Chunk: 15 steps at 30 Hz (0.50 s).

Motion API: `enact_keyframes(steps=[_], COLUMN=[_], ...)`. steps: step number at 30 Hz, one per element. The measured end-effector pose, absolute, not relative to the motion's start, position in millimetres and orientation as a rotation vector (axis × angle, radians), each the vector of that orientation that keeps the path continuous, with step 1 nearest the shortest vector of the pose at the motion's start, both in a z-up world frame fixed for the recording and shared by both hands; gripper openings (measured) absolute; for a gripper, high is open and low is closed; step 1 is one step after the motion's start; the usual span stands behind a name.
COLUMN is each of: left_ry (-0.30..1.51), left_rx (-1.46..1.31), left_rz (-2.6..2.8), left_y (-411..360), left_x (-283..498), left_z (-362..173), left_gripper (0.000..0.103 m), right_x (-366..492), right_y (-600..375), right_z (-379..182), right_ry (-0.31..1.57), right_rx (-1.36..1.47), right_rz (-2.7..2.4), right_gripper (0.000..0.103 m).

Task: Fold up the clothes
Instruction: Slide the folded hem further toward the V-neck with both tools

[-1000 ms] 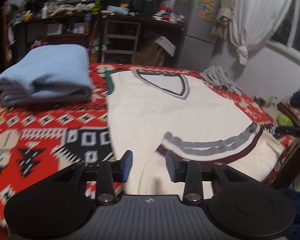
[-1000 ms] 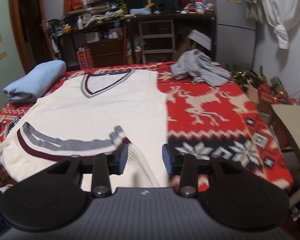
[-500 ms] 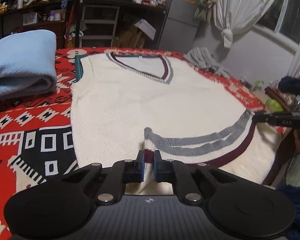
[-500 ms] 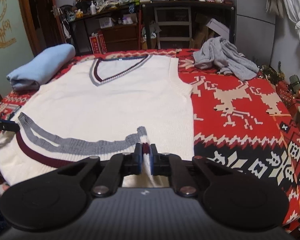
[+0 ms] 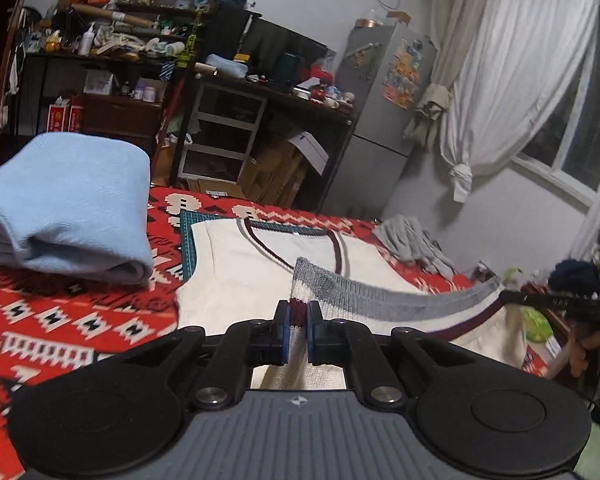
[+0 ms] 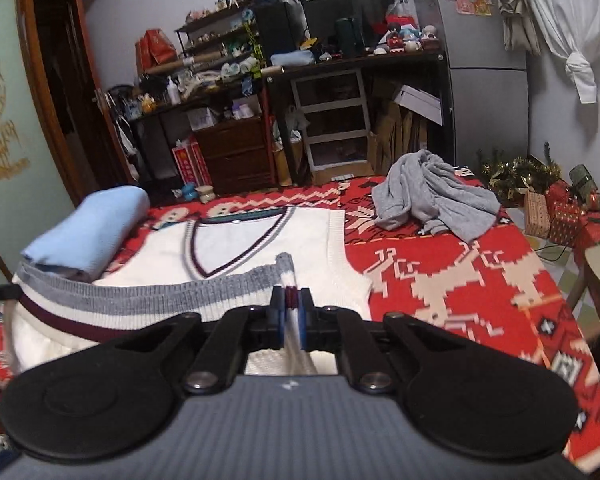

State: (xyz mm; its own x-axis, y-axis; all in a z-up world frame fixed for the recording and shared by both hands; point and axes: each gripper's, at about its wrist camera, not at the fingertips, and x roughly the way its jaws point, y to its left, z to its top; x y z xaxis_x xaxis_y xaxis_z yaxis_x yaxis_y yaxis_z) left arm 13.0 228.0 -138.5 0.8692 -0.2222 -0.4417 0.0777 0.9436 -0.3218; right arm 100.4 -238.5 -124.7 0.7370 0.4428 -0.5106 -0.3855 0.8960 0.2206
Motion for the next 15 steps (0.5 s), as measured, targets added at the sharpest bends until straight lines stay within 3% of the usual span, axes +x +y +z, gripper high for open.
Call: enact_keyframes(steps=[7,15], left_ry=[0.619,0.69], left_rx=[-0.231,-0.198], left_rz=[-0.056,-0.003], left_y=[227.8,226.4], left_x=[74.1,85.0], left_z=[-184.0,-214.1], left_gripper=[0.008,0.013], right_x=[154.1,173.7], right_y=[-210.8,-201.1], right_z=[-173.3,-212.4], right_ry=[0.663,0.735], right_rx=[0.093,0.082], right_rz=[0.386,0.318], right_gripper=[0.006,0.009])
